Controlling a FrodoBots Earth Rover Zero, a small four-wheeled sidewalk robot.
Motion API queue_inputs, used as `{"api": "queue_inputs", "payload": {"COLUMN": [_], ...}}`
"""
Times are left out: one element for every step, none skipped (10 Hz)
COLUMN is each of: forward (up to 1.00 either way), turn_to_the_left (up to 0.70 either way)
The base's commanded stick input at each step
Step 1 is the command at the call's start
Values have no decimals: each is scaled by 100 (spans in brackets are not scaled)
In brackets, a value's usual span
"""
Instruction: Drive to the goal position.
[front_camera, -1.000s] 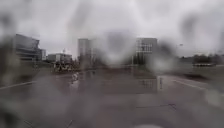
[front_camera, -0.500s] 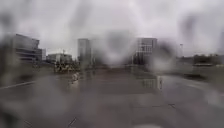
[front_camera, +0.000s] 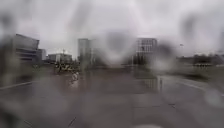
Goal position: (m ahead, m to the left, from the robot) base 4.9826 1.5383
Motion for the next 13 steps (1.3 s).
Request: {"api": "queue_inputs", "payload": {"forward": [7, 7, 7, 7, 7, 7, 7, 7, 7, 7, 7, 7, 7], "turn_to_the_left": [0, 0, 0, 0, 0, 0, 0, 0, 0, 0, 0, 0, 0]}}
